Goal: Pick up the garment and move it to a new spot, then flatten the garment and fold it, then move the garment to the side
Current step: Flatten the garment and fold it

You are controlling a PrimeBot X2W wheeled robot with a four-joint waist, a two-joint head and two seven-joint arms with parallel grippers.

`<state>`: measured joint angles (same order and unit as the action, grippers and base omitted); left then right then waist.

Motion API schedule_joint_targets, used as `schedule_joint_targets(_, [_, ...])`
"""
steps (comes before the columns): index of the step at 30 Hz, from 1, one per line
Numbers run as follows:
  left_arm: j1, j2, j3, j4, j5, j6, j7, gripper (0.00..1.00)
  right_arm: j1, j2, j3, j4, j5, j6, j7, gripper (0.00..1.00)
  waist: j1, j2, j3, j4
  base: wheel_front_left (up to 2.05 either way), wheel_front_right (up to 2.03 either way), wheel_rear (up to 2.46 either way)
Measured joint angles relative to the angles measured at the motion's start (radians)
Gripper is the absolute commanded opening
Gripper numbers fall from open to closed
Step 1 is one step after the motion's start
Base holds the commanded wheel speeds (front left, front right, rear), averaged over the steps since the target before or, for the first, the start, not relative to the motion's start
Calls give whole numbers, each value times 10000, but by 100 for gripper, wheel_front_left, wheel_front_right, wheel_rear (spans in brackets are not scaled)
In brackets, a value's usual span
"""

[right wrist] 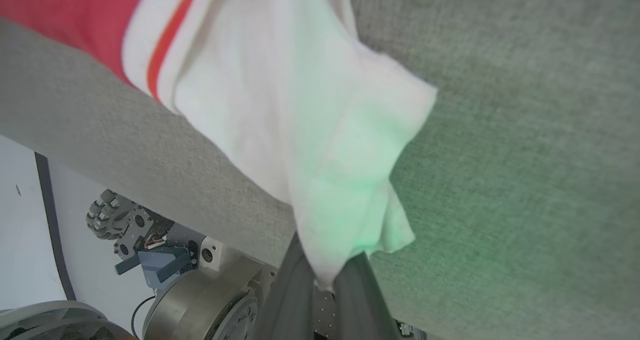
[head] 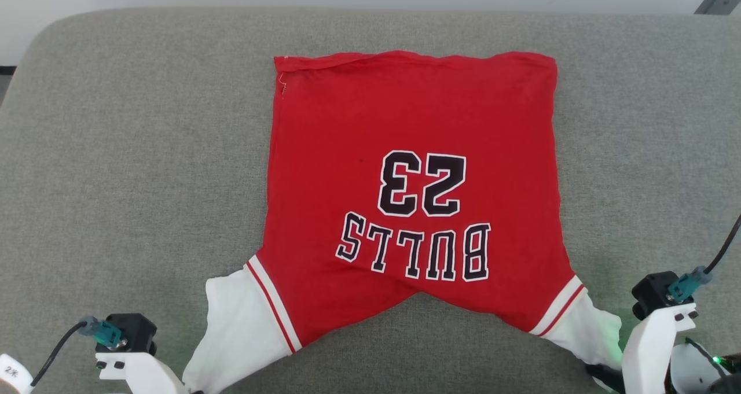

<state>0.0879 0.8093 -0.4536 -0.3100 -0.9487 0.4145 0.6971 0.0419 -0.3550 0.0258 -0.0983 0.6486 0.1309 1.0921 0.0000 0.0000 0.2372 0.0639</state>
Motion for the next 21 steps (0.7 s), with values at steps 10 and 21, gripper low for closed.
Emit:
schedule_joint_targets(10, [-278,-447,84,376,21,-163,-481,0,-132,328,-282,-1285,-790,-2,-648,100,0,0,266,38,0,0,0])
schedule_joint_targets(21, [-1048,-836,77,347,226,-435,-918,0,-2616,1060,-924,-2328,-2564,-2,-2497,100,0,0,854,191,0,0,0])
